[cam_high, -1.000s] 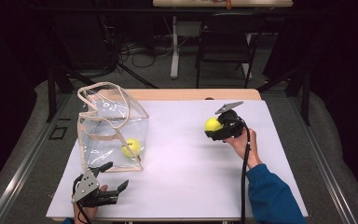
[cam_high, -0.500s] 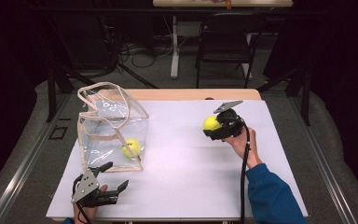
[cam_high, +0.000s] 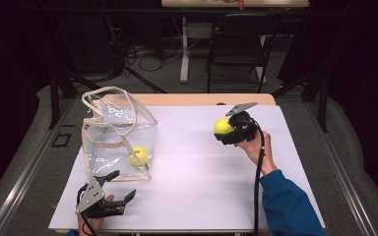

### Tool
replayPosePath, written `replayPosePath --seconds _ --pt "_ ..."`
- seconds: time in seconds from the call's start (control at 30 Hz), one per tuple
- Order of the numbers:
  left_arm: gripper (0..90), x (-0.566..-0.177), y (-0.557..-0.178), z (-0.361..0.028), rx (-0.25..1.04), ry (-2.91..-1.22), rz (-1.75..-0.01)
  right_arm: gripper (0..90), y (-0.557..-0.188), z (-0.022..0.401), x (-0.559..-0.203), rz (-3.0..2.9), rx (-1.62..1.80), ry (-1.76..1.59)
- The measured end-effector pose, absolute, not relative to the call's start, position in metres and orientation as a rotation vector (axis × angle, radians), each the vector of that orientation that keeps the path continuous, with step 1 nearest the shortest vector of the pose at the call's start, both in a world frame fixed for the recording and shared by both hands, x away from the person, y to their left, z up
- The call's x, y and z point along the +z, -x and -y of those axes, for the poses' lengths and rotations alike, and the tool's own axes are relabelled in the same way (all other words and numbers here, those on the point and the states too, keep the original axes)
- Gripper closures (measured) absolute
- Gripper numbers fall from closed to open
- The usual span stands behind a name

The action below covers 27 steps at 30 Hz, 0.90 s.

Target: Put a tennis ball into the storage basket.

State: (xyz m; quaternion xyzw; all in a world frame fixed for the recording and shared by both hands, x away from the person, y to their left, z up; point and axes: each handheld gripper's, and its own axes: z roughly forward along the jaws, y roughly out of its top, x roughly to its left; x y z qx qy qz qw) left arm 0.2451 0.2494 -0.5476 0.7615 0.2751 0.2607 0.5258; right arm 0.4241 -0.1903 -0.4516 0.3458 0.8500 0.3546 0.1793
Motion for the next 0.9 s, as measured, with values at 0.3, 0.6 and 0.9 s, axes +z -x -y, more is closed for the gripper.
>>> replayPosePath --seconds 0.3,0.6,0.9 --pt "15.9 -0.548 -0.245 -0.25 0.623 -1.82 -0.659 26.0 -0.425 0.189 -0.444 -2.394 1.008 -0.971" --pt "15.9 -0.548 -0.245 -0.25 0.623 -1.82 -0.658 26.0 -0.427 0.187 -0.435 -2.378 1.022 -0.963" --pt "15.9 -0.547 -0.245 -0.249 0.622 -1.821 -0.656 26.0 -0.429 0.182 -0.425 -2.374 1.017 -0.937"
